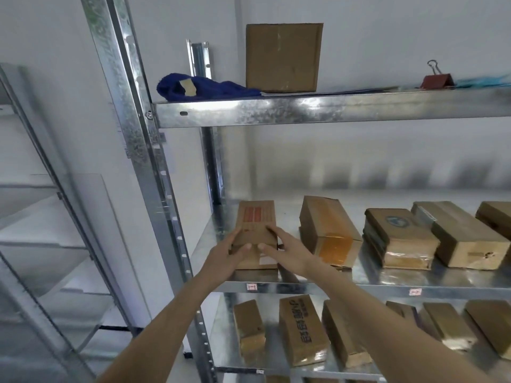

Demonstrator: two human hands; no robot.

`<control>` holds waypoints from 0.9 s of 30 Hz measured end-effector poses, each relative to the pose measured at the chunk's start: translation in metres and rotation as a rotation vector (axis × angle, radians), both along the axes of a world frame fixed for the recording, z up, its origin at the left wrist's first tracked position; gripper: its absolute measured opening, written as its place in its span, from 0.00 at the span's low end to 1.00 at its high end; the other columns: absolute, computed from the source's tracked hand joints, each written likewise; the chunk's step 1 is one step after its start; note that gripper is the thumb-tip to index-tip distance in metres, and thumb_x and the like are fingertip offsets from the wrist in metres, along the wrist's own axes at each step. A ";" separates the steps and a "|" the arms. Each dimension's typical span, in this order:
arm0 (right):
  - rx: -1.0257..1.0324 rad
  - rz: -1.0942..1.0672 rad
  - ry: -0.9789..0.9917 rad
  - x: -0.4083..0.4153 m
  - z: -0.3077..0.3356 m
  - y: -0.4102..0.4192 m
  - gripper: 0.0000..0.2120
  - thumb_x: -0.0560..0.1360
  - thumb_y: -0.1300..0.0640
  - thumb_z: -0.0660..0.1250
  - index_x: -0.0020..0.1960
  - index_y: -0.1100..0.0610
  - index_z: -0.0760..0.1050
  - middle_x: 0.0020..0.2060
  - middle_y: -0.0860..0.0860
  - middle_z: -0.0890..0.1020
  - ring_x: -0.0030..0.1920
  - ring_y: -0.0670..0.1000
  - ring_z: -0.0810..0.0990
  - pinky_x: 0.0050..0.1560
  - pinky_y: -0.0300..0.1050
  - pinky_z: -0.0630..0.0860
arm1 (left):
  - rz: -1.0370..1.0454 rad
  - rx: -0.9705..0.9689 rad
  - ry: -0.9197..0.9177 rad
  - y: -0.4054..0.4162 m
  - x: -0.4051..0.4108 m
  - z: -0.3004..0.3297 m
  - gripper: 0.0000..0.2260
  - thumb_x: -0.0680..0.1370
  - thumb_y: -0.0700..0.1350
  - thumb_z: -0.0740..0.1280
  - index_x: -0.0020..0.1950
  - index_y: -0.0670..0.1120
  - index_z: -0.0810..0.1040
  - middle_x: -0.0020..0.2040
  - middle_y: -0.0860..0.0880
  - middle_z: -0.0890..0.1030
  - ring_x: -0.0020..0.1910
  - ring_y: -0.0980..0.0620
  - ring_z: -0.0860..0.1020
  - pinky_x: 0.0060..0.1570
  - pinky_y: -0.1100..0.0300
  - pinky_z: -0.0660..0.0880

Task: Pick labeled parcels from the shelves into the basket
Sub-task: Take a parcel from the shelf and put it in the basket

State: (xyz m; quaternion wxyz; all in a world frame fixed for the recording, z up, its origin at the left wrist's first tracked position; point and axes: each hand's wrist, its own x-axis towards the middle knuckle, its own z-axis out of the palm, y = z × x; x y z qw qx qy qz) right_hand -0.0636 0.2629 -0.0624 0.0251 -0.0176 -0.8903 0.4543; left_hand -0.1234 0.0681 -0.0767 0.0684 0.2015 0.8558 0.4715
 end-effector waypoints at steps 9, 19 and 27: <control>0.011 -0.122 0.096 0.040 0.012 -0.028 0.29 0.82 0.39 0.60 0.79 0.49 0.61 0.72 0.49 0.74 0.67 0.52 0.76 0.69 0.51 0.74 | 0.032 0.125 0.048 -0.013 0.035 0.016 0.25 0.78 0.62 0.64 0.74 0.58 0.67 0.70 0.54 0.73 0.60 0.54 0.75 0.53 0.64 0.74; -0.094 -0.248 0.267 0.153 0.047 -0.095 0.36 0.75 0.55 0.75 0.78 0.50 0.61 0.66 0.49 0.76 0.65 0.51 0.77 0.65 0.52 0.79 | -0.022 0.295 0.037 -0.077 0.132 0.052 0.40 0.73 0.49 0.76 0.79 0.57 0.57 0.65 0.55 0.72 0.63 0.53 0.74 0.56 0.59 0.76; -0.056 -0.279 0.322 0.244 0.071 -0.135 0.49 0.63 0.53 0.81 0.78 0.47 0.59 0.70 0.49 0.75 0.70 0.53 0.75 0.63 0.50 0.79 | -0.135 0.248 0.146 -0.124 0.217 0.084 0.46 0.63 0.51 0.81 0.75 0.62 0.62 0.70 0.52 0.66 0.68 0.52 0.70 0.68 0.47 0.72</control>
